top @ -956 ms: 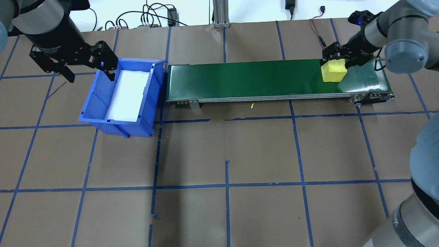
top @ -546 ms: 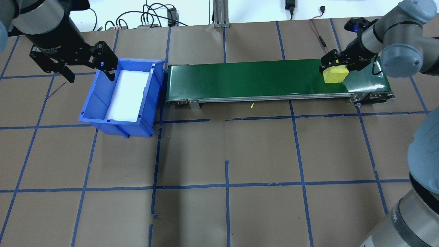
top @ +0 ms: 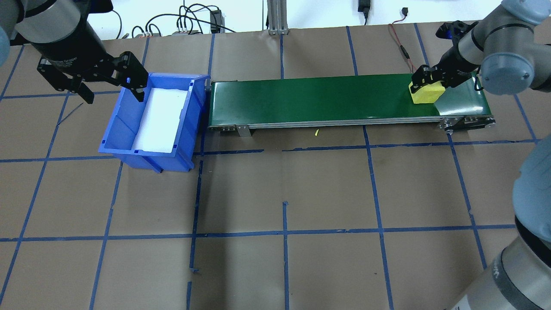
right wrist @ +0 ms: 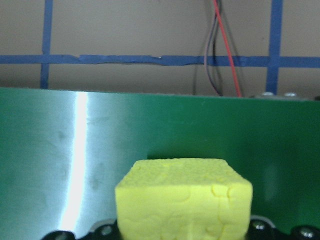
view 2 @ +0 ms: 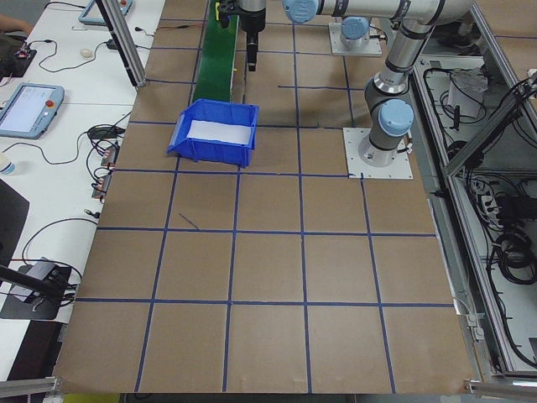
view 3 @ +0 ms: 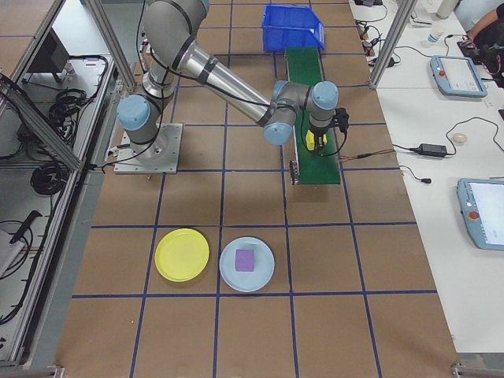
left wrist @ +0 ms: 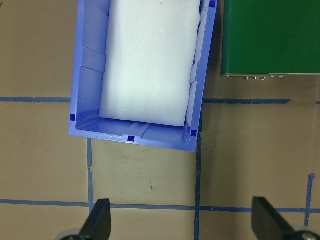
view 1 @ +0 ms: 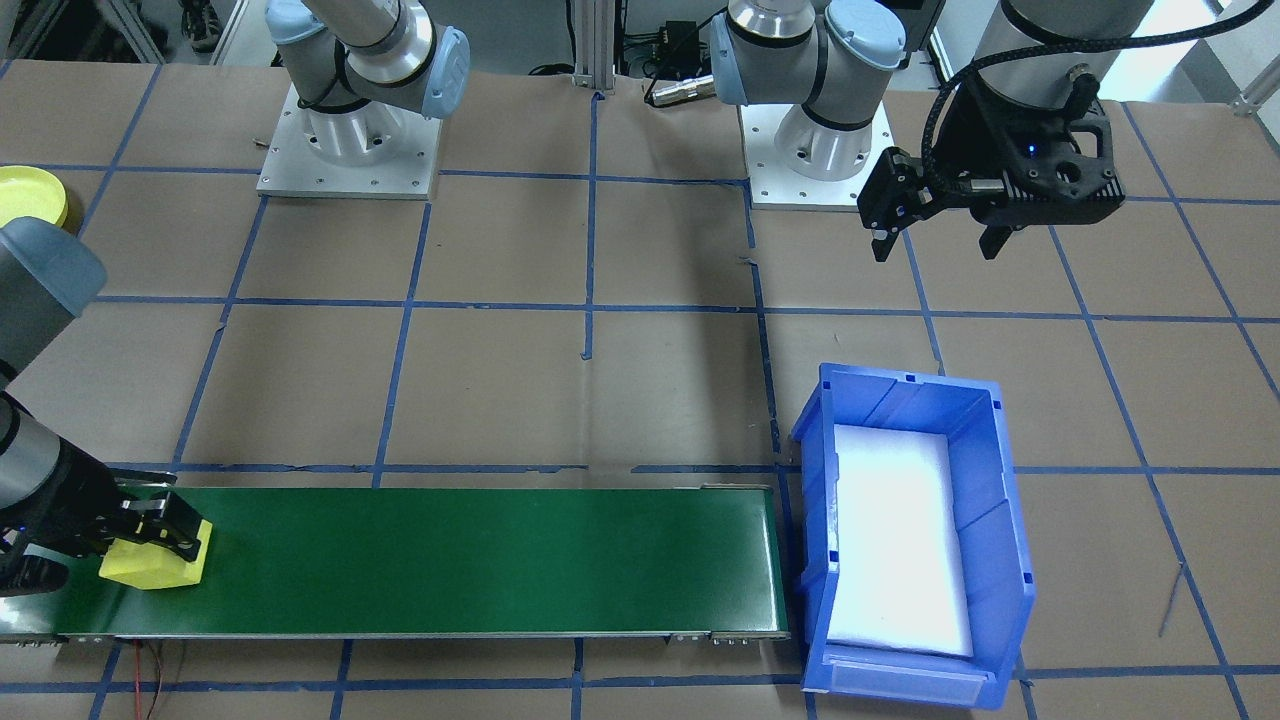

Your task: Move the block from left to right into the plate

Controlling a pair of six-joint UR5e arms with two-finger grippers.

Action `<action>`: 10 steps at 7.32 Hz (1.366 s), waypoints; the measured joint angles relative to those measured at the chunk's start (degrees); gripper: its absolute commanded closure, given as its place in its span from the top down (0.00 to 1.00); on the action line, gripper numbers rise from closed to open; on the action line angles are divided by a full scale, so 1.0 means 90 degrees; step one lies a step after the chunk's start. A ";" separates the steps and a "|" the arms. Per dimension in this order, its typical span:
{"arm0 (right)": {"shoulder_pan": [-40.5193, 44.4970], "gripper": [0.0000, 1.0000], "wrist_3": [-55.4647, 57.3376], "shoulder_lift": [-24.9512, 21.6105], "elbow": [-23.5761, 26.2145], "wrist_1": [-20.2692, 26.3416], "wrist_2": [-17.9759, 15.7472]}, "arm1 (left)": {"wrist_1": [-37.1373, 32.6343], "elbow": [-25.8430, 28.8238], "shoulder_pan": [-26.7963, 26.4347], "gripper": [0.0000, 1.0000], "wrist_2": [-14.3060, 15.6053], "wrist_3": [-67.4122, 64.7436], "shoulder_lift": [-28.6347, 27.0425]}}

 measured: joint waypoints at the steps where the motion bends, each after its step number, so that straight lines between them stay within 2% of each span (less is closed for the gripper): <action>1: -0.0301 0.39 -0.0542 -0.0032 -0.0071 0.0004 -0.0234 | 0.0000 0.0000 0.0000 1.00 0.0000 0.0000 0.0000; 3: -0.1257 0.39 -0.2286 -0.0171 -0.0045 0.0019 -0.0720 | 0.0000 0.0000 0.0000 1.00 0.0000 0.0002 0.0001; 5: -0.2485 0.39 -0.3677 -0.0578 0.0478 0.0105 -0.1265 | 0.0000 0.0000 0.0000 1.00 0.0000 0.0008 0.0001; 7: -0.3918 0.39 -0.4884 -0.1096 0.1220 0.0230 -0.1548 | 0.0000 0.0000 0.0000 1.00 0.0000 0.0008 0.0002; 10: -0.6012 0.40 -0.6650 -0.1437 0.1678 0.0400 -0.1718 | 0.0000 0.0000 0.0000 1.00 0.0000 0.0005 0.0001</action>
